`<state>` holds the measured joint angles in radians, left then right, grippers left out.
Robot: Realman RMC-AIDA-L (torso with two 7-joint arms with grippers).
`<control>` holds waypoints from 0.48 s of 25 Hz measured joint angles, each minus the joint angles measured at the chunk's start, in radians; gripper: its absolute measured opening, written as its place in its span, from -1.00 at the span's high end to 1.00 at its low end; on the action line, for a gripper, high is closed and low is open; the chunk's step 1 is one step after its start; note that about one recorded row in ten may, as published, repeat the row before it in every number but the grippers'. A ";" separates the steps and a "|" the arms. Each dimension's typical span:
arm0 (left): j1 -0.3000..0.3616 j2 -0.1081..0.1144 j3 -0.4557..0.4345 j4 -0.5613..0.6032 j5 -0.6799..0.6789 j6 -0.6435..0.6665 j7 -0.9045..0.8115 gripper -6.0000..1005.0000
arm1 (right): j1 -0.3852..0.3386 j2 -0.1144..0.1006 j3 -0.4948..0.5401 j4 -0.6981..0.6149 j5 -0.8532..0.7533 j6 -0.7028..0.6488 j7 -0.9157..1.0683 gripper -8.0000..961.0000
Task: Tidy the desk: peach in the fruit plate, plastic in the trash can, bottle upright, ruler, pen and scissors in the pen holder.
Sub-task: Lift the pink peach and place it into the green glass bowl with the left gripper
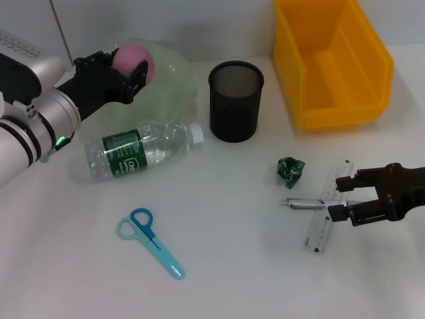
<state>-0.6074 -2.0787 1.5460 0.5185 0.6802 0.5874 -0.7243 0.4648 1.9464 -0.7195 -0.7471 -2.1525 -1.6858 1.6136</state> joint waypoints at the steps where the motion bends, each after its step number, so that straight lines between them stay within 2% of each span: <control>1: 0.000 0.000 0.000 0.000 -0.001 0.000 0.000 0.32 | 0.000 0.000 0.000 0.000 0.000 0.000 0.000 -0.70; 10: 0.002 0.002 0.000 0.003 -0.007 0.000 0.000 -0.36 | 0.000 0.000 0.000 0.000 0.000 -0.001 0.000 -0.69; 12: 0.002 0.002 0.000 0.004 -0.007 0.000 -0.001 -0.69 | -0.001 0.000 0.000 0.000 -0.001 -0.002 0.000 -0.69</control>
<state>-0.6058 -2.0769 1.5462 0.5225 0.6734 0.5873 -0.7254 0.4637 1.9464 -0.7194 -0.7471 -2.1531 -1.6876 1.6135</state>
